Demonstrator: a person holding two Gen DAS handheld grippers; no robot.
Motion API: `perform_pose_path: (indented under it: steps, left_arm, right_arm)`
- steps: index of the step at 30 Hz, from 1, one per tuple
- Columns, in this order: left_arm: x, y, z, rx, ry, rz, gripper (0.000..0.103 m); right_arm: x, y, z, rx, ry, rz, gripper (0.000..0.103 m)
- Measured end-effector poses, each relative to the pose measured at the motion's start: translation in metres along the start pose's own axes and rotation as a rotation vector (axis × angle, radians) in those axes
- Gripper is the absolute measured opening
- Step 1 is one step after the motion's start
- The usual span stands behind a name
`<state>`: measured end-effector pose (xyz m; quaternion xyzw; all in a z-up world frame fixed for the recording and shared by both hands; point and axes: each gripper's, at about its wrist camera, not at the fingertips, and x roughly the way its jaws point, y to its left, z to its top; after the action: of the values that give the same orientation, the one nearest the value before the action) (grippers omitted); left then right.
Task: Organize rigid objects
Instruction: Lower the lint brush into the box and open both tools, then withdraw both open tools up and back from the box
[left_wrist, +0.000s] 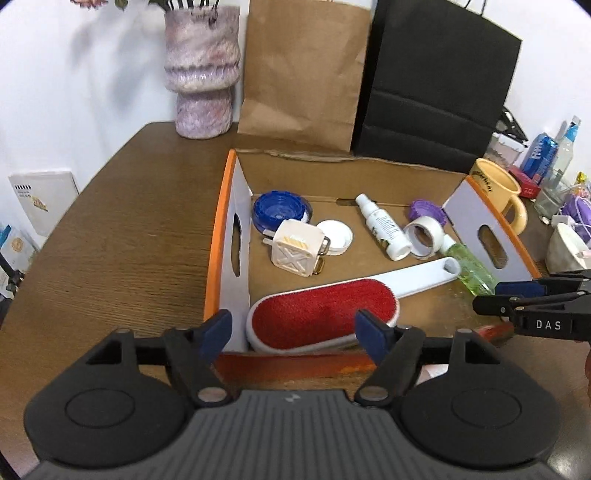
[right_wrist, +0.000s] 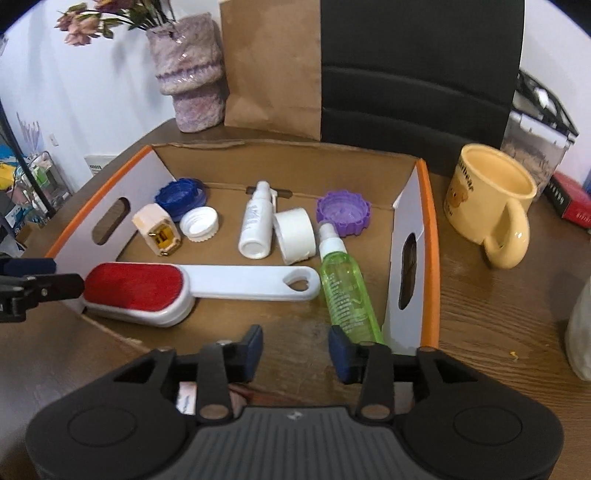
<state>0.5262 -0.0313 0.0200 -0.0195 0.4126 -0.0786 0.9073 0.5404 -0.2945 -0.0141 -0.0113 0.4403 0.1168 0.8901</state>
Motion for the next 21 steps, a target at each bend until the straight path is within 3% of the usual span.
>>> perform_pose_path:
  steps: [3,4,10,16,21]
  left_arm:
    - [-0.02,-0.003,-0.002,-0.001,-0.021,0.007,0.077]
    - [-0.028,-0.002,-0.002,-0.001,-0.032,0.009,0.082]
    - [-0.079,-0.008,-0.013,-0.002,-0.13,0.029,0.089]
    - [-0.132,-0.022,-0.045,0.03,-0.345,0.046,0.093]
    - [-0.16,-0.032,-0.075,0.053,-0.458,0.057,0.093]
  right_arm:
    - [-0.022,0.002,-0.001,0.002,-0.038,-0.003,0.042]
    - [-0.031,0.003,-0.002,0.002,-0.057,-0.003,0.043]
    - [-0.094,0.014,-0.016,-0.01,-0.215,0.004,0.059]
    - [-0.145,0.033,-0.049,-0.032,-0.407,0.008,0.068]
    - [-0.167,0.047,-0.084,-0.039,-0.536,-0.012,0.068]
